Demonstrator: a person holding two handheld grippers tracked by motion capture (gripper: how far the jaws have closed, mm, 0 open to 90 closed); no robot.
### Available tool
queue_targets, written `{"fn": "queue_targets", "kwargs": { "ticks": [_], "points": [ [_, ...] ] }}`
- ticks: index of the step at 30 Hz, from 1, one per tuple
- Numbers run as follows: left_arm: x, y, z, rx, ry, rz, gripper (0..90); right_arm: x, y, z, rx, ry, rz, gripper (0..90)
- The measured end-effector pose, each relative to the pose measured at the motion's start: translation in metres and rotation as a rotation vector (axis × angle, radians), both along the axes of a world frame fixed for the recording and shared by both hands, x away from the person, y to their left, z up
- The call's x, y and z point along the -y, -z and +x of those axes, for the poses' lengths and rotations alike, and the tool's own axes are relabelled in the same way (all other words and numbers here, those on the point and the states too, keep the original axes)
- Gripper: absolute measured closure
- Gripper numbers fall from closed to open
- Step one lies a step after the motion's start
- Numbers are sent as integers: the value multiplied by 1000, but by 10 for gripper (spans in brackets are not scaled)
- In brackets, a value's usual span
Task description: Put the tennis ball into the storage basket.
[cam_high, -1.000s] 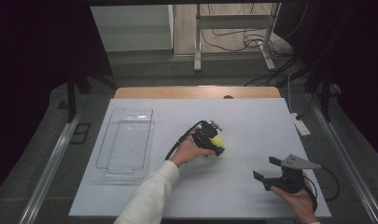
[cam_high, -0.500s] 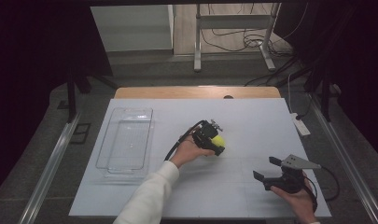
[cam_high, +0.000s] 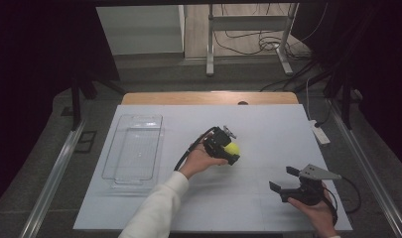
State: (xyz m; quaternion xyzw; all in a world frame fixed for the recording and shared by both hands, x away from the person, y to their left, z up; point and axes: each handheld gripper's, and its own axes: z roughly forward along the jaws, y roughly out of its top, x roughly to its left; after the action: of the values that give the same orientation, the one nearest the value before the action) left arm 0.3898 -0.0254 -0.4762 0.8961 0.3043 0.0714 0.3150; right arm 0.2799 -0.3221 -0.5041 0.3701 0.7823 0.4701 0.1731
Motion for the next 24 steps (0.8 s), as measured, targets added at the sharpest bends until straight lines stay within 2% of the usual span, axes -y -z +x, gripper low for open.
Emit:
{"fn": "queue_targets", "kwargs": {
  "ticks": [24],
  "points": [
    [-12, -19, -9, 54, -24, -47, 265, -1, -1, -1, 5, 0, 5, 89]
  ]
}}
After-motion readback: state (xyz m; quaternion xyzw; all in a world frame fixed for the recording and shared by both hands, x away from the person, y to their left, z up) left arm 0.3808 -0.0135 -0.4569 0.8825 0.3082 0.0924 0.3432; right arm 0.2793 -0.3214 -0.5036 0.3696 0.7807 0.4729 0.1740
